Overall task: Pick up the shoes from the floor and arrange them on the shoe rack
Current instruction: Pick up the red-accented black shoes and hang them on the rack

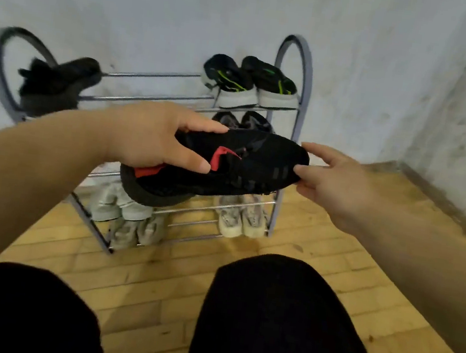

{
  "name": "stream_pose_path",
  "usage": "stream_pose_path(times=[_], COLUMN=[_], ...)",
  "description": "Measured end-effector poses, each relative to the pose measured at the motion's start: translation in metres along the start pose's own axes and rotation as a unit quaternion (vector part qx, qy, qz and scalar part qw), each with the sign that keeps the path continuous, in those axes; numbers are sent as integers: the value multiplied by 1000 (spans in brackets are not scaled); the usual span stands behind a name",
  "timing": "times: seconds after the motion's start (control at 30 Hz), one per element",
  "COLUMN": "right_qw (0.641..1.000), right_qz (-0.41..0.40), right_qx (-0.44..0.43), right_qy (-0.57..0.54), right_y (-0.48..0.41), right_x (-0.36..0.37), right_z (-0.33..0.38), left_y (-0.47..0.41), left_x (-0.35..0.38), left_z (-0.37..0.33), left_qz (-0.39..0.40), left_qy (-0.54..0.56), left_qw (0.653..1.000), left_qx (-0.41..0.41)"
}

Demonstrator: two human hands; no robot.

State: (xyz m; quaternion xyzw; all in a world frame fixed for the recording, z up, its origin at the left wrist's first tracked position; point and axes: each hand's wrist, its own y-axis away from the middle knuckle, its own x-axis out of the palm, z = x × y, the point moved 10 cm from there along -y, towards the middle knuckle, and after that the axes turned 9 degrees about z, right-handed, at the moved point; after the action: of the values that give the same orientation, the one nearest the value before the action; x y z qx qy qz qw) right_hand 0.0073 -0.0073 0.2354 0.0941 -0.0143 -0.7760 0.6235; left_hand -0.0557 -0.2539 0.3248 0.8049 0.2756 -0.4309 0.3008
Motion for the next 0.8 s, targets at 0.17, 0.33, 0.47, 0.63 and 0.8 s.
stream_pose_path(times=[0.17, 0.33, 0.47, 0.63, 0.8], right_qw=[968, 893, 815, 658, 643], right_qz=[217, 384, 505, 636, 679], right_qx=[-43, -65, -35, 6, 95], right_qy=[121, 223, 283, 403, 341], right_y=[-15, 35, 109, 198, 226], right_x=[220, 442, 574, 651, 670], right_z=[69, 77, 34, -48, -63], left_y=[172, 350, 451, 518, 511], left_x=[-30, 46, 143, 230, 258], left_z=[137, 244, 306, 351, 380], left_qz=[-150, -309, -416, -552, -594], left_qy=[102, 249, 409, 513, 583], left_qw=[975, 882, 737, 525, 425], left_qx=[-127, -255, -341, -396, -356])
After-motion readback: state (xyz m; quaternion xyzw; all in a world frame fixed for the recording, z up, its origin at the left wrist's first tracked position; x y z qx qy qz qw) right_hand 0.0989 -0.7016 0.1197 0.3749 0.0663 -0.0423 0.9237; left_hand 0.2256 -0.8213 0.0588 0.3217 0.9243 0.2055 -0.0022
